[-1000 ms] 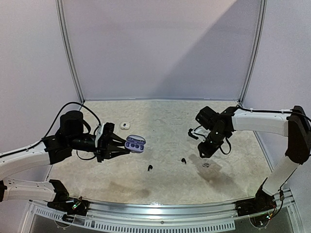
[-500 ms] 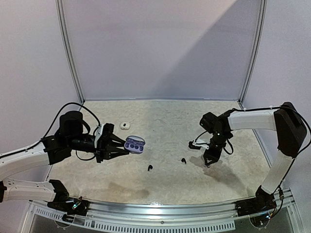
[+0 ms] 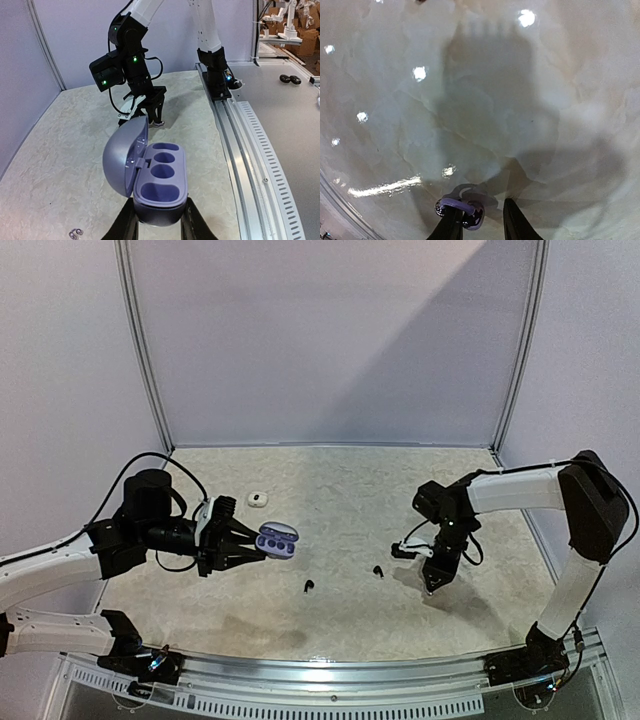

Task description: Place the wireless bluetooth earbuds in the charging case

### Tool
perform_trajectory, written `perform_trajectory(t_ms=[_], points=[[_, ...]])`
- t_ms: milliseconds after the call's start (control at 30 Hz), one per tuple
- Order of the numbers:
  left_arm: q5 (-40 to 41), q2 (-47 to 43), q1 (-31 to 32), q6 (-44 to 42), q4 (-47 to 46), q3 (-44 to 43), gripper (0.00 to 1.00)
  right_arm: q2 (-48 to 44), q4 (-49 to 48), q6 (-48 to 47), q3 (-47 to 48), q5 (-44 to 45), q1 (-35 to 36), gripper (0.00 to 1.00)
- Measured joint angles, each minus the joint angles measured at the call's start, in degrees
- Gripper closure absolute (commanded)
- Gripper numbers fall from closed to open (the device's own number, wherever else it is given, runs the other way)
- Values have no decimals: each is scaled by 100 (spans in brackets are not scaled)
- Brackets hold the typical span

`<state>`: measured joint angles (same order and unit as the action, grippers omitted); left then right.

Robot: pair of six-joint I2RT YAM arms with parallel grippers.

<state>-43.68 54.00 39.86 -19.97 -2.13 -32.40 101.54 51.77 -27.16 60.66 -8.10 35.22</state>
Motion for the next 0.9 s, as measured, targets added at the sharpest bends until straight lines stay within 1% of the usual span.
perform_trajectory(t_ms=[67, 233, 367, 467, 600, 733, 800, 900], points=[[0, 0, 0, 0, -2, 0, 100, -20, 70, 11, -31, 2, 0, 75], [0, 2, 0, 0, -4, 0, 100, -22, 142, 179, -42, 7, 0, 84], [0, 0, 0, 0, -2, 0, 100, -22, 157, 531, -42, 55, 0, 93], [4, 0, 0, 0, -2, 0, 100, -22, 181, 955, -17, 153, 0, 95], [15, 0, 0, 0, 0, 0, 100, -20, 326, 1746, 203, 323, 0, 95], [33, 0, 0, 0, -4, 0, 100, -24, 437, 2850, 413, 472, 0, 95], [48, -2, 0, 2, -7, 0, 100, -35, 468, 3556, 409, 507, 17, 96], [70, -17, 0, 4, -7, 0, 100, -160, 535, 4682, 275, 595, 122, 92]])
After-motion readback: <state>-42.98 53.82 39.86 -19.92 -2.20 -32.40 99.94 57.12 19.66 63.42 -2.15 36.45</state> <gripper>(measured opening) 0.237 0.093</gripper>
